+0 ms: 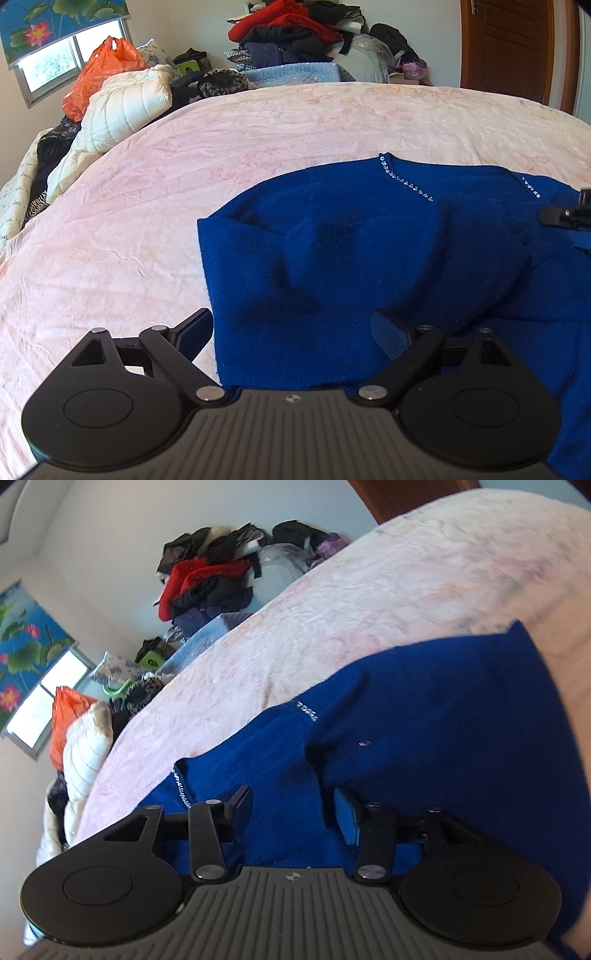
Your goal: Fold small clothes
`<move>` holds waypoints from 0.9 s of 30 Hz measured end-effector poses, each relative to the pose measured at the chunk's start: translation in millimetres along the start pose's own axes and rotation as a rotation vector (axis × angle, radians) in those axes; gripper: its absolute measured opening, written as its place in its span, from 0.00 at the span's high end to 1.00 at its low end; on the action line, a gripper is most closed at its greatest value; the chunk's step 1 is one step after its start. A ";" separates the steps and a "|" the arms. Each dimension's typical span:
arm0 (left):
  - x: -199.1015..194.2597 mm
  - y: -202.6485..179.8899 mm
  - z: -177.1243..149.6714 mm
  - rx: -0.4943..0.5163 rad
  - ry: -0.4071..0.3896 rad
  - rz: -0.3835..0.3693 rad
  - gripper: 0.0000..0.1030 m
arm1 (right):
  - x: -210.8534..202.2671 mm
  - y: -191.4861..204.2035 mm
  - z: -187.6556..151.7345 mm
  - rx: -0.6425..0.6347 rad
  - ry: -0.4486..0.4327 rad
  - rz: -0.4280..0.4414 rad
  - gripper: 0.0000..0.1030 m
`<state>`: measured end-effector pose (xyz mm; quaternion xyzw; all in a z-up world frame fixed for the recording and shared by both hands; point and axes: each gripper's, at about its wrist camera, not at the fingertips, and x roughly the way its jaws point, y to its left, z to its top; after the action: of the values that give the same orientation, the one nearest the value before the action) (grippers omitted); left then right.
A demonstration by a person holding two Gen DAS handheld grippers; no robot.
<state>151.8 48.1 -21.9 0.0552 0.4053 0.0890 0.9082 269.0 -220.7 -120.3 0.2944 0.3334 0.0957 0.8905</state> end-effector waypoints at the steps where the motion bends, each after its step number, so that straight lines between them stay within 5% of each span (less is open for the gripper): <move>1: 1.6 -0.8 0.6 0.005 0.003 0.004 0.09 | 2.2 1.2 1.2 -0.022 0.009 -0.006 0.83; 6: 10.5 5.6 7.5 -0.009 0.005 0.035 0.09 | -12.1 2.8 13.6 -0.042 -0.040 0.045 0.92; 10: 11.9 18.0 20.8 -0.066 -0.004 0.033 0.09 | -45.9 12.6 41.8 -0.077 -0.170 0.077 0.93; 13: 13.1 21.8 23.2 -0.078 -0.007 0.029 0.09 | -69.0 6.4 49.3 -0.117 -0.243 0.003 0.93; 17: 24.3 16.5 17.6 -0.052 0.022 0.033 0.09 | -68.9 -31.2 39.5 -0.171 -0.224 -0.215 0.93; 23: 29.2 2.5 11.8 0.001 0.039 0.031 0.09 | -60.1 -61.6 25.9 -0.150 -0.166 -0.298 0.93; 24: 28.8 1.1 11.2 0.008 0.035 0.033 0.09 | -61.2 -58.8 23.1 -0.160 -0.185 -0.335 0.82; 27: 28.9 -1.2 9.8 0.012 0.031 0.037 0.09 | -76.2 -41.2 14.0 -0.206 -0.306 -0.327 0.84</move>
<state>178.2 52.6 -36.6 0.0669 0.4187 0.1043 0.8996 219.2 -288.4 -95.2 0.1553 0.2266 -0.0621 0.9595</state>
